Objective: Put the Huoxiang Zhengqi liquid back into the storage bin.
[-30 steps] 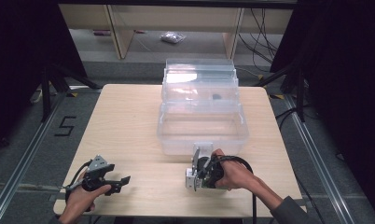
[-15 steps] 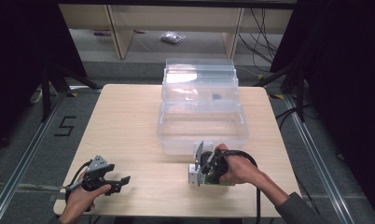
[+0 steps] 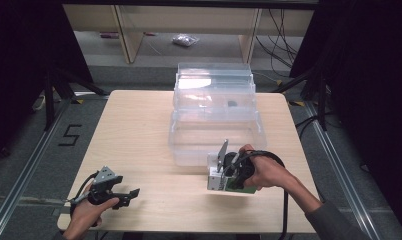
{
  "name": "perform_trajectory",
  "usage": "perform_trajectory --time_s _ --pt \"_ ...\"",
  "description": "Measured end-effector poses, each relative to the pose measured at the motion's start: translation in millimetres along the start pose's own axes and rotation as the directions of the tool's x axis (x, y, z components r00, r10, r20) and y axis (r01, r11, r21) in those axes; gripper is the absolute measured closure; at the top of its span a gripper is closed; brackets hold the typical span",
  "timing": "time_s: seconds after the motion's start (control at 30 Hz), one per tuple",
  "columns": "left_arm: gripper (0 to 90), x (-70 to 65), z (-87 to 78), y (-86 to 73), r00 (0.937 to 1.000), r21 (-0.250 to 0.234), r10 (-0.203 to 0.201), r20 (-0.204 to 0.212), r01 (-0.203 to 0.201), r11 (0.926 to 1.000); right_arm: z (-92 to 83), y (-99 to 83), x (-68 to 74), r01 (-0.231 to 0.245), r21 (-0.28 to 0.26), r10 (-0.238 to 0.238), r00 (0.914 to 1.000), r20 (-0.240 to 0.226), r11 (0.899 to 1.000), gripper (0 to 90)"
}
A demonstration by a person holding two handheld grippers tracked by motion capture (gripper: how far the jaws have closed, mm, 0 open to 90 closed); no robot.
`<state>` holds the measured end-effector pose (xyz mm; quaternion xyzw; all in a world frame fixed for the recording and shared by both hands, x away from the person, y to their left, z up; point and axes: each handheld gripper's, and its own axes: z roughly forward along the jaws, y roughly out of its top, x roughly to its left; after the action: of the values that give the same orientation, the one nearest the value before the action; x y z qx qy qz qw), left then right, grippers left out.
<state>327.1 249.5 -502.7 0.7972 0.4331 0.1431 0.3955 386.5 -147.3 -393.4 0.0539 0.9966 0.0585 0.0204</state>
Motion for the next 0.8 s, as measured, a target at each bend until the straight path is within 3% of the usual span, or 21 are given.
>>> perform_trajectory --time_s 0.07,0.1,0.13,0.17,0.2,0.27,0.4,0.43,0.5,0.53,0.63,0.8 --pt "16.0 0.0 -0.3 0.3 1.0 0.005 0.001 -0.003 -0.001 1.0 -2.8 -1.1 -0.8 -0.013 0.009 0.013 0.9999 -0.005 1.0 64.9" --pt "16.0 -0.1 0.2 -0.2 1.0 -0.004 -0.001 -0.003 0.001 1.0 -8.8 -3.0 -6.0 0.011 0.004 -0.011 0.9999 0.006 1.0 65.0" --pt "16.0 0.0 -0.6 0.4 1.0 0.01 0.001 0.0 -0.001 1.0 -11.1 -4.0 -5.7 -0.013 0.005 0.013 0.9999 0.008 1.0 65.0" --pt "16.0 -0.1 -0.4 0.3 1.0 0.007 0.0 -0.001 0.0 1.0 -13.8 -3.9 -8.6 0.018 -0.002 -0.018 0.9998 0.006 1.0 65.0" --pt "16.0 -0.1 -0.4 0.3 1.0 0.007 0.0 -0.001 0.0 1.0 -13.8 -3.9 -8.6 0.018 -0.002 -0.018 0.9998 0.006 1.0 65.0" --pt "16.0 0.0 0.5 -0.1 1.0 -0.001 -0.001 -0.007 0.001 1.0 -24.5 -5.8 -9.4 -0.038 0.004 0.038 0.9993 0.005 0.999 65.0" --pt "16.0 -0.3 0.6 -0.2 0.9999 0.001 -0.001 -0.012 0.001 1.0 -36.0 -7.8 -19.5 -0.004 -0.02 0.004 1.0 0.008 1.0 65.0" --pt "16.0 -0.4 0.7 -0.2 0.9999 -0.001 -0.003 -0.013 0.003 1.0 -39.5 -8.2 -20.6 -0.023 -0.016 0.023 0.9997 0.006 1.0 65.0" --pt "16.0 -0.5 0.6 -0.3 0.9999 0.0 -0.003 -0.013 0.003 1.0 -45.7 -8.2 -25.1 -0.016 -0.026 0.017 0.9998 0.011 1.0 65.0" --pt "16.0 -0.5 0.6 -0.3 0.9999 0.0 -0.003 -0.013 0.003 1.0 -49.9 -8.6 -25.2 -0.049 -0.019 0.05 0.9987 0.008 0.999 65.0" --pt "16.0 0.4 0.9 -0.4 1.0 -0.002 -0.001 -0.005 0.001 1.0 -60.0 -8.6 -33.5 -0.027 -0.029 0.027 0.9996 0.004 0.999 65.0" --pt "16.0 -0.5 0.7 -0.2 0.9999 -0.004 -0.005 -0.013 0.005 1.0 -74.0 -8.2 -42.6 -0.058 -0.031 0.059 0.9982 0.015 0.998 65.0"
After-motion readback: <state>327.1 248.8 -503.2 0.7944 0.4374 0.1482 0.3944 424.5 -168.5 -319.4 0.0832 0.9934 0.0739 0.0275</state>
